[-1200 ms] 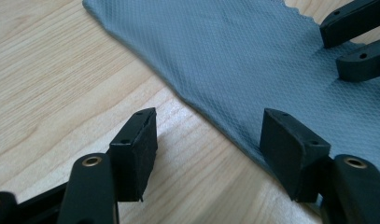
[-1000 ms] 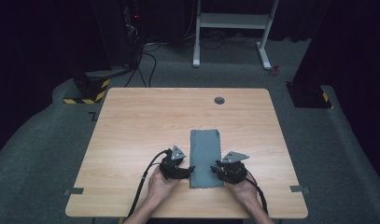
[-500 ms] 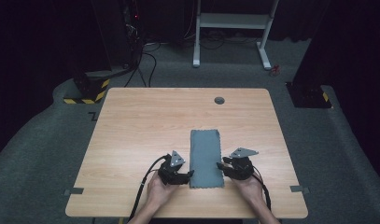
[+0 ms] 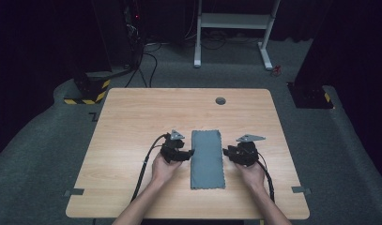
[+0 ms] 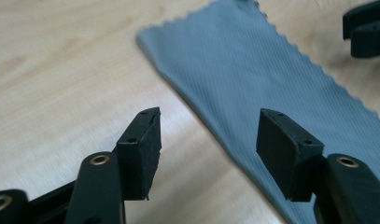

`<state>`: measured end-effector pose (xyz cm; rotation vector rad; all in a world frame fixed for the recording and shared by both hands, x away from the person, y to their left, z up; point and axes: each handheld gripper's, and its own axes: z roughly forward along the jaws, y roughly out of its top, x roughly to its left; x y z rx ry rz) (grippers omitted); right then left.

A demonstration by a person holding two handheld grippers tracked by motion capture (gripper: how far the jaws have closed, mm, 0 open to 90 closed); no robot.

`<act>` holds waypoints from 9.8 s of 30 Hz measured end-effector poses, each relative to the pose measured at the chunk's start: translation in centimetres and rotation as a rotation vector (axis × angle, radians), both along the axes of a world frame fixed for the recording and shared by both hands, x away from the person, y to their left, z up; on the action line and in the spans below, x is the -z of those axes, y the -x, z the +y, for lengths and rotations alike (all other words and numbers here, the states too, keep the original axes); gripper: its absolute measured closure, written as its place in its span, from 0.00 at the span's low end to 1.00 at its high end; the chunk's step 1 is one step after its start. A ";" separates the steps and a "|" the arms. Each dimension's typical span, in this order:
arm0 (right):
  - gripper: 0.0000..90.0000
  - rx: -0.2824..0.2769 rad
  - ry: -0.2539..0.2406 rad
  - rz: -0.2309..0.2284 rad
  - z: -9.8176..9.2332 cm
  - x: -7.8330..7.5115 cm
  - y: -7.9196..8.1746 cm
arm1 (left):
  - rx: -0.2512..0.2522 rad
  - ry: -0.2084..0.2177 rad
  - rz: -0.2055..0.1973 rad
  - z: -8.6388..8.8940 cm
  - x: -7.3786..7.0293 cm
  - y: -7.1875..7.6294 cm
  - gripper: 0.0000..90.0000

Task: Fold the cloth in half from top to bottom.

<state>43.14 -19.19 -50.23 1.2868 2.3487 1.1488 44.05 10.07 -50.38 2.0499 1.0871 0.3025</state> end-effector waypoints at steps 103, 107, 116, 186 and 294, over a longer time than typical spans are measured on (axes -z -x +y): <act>1.00 0.067 -0.026 -0.018 2.5 -1.6 -10.0 | 0.027 0.023 0.008 -2.5 -1.9 -10.2 0.99; 1.00 0.066 -0.008 -0.004 2.6 -1.3 -9.7 | 0.045 0.016 -0.010 -2.6 -2.3 -9.4 0.99; 1.00 0.025 -0.008 -0.020 2.6 -1.7 -8.1 | 0.094 -0.004 0.004 -2.1 -2.0 -8.1 0.99; 1.00 -0.190 0.012 -0.075 1.2 0.6 5.9 | 0.276 -0.066 -0.082 -1.9 0.0 5.9 0.99; 0.78 -0.154 0.103 -0.094 2.9 1.2 4.6 | 0.143 -0.145 -0.094 -0.6 0.4 6.4 0.43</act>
